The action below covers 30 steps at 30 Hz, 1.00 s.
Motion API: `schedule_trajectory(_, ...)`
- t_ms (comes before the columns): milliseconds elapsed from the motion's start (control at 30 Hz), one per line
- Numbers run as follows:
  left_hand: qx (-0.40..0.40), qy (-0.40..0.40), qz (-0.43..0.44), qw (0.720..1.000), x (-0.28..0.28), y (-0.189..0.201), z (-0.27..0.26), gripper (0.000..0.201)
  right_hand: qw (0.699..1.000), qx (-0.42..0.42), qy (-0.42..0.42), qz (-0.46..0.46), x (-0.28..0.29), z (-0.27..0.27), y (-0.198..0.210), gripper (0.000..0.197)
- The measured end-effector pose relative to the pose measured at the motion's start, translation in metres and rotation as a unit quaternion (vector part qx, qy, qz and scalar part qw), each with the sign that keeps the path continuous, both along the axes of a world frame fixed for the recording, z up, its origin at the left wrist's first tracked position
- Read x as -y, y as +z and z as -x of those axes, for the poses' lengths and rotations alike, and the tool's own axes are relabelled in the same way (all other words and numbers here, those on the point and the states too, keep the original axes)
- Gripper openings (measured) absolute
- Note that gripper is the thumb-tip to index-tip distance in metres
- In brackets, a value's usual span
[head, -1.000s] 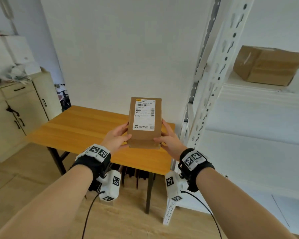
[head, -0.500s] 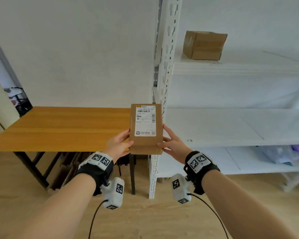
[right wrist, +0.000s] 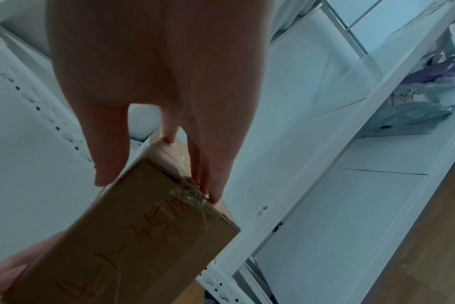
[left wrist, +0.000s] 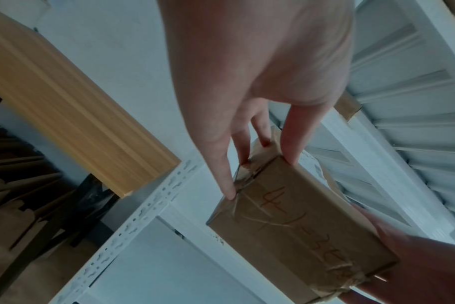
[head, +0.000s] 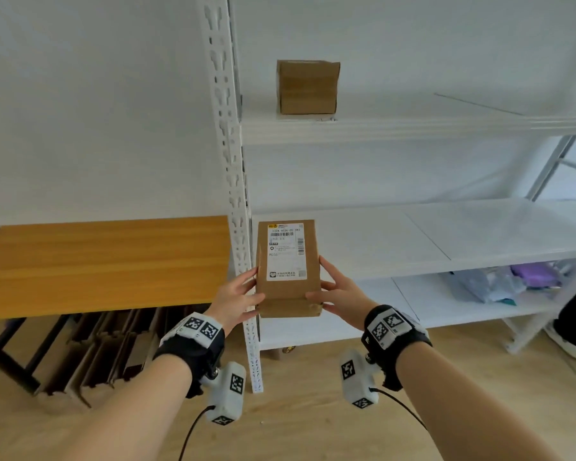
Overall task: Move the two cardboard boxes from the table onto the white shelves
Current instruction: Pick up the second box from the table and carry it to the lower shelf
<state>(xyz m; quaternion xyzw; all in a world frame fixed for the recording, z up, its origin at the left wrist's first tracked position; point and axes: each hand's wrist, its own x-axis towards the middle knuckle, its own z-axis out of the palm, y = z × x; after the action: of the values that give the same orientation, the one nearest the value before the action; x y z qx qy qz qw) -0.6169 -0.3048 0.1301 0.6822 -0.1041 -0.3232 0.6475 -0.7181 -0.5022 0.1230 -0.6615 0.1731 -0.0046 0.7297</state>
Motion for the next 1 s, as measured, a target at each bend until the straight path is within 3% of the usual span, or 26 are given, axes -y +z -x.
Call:
schedule_trajectory(233, -0.011, 0.037, 0.005, 0.999, 0.089, -0.008, 0.007, 0.062, 0.999, -0.006, 0.035, -0.006, 0.096, -0.005, -0.012, 0.091)
schedule_trajectory(467, -0.006, 0.061, -0.02, 0.998, 0.15, -0.017, -0.015, 0.063, 0.998, -0.024, 0.049, -0.034, 0.156, -0.037, -0.026, 0.089)
schedule_trajectory(1000, -0.068, 0.084, -0.054, 0.993, 0.227, -0.099, -0.171, 0.061, 0.992, -0.093, 0.049, -0.064, 0.23, -0.191, -0.099, 0.09)
